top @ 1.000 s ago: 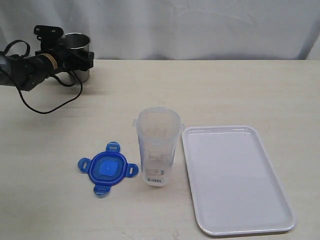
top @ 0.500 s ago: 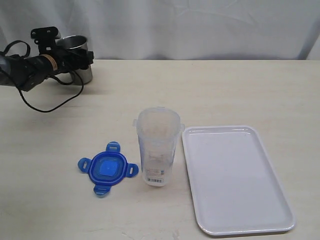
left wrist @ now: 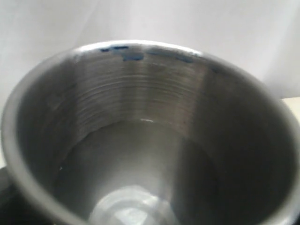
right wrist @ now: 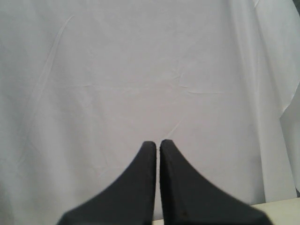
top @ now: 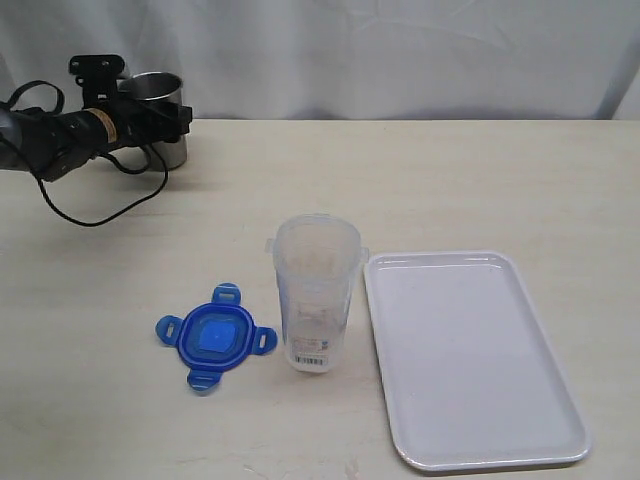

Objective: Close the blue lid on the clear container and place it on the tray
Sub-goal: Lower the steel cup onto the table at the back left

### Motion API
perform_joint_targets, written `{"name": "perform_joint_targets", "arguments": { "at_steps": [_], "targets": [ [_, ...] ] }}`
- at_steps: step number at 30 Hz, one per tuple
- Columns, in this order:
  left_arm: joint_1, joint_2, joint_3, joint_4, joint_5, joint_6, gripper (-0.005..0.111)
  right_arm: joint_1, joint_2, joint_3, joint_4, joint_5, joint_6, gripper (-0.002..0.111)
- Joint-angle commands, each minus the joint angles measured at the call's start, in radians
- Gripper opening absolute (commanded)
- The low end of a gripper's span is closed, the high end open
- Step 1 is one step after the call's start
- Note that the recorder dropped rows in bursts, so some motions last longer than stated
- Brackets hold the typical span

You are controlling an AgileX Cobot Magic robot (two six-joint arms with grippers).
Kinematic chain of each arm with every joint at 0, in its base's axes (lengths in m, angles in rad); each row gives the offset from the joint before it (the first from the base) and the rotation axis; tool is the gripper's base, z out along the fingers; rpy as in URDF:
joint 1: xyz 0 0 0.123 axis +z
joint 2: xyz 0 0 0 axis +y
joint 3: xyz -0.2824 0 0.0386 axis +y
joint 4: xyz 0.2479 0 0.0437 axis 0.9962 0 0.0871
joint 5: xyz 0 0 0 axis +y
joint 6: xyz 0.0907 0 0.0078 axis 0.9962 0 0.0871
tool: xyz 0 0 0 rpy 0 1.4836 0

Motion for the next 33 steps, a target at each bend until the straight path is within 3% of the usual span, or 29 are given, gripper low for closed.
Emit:
{"name": "perform_joint_targets", "arguments": {
  "at_steps": [1,5,9,16,33],
  "targets": [
    [-0.001,-0.015,-0.005,0.064,-0.029,-0.027,0.024,0.003,-0.005,0.001,-0.001,0.000,0.004,0.004],
    [-0.001,-0.021,-0.005,0.174,-0.058,-0.134,0.048,0.003,-0.005,0.001,-0.001,0.000,0.004,0.004],
    [-0.001,-0.025,-0.005,0.199,-0.068,-0.197,0.056,0.003,-0.005,0.001,-0.001,0.000,0.004,0.004],
    [-0.001,-0.025,-0.005,0.282,-0.073,-0.195,0.057,0.003,-0.005,0.001,-0.001,0.000,0.004,0.004],
    [-0.001,-0.027,-0.005,0.286,-0.073,-0.213,0.059,0.003,-0.005,0.001,-0.001,0.000,0.004,0.004]
  ]
}}
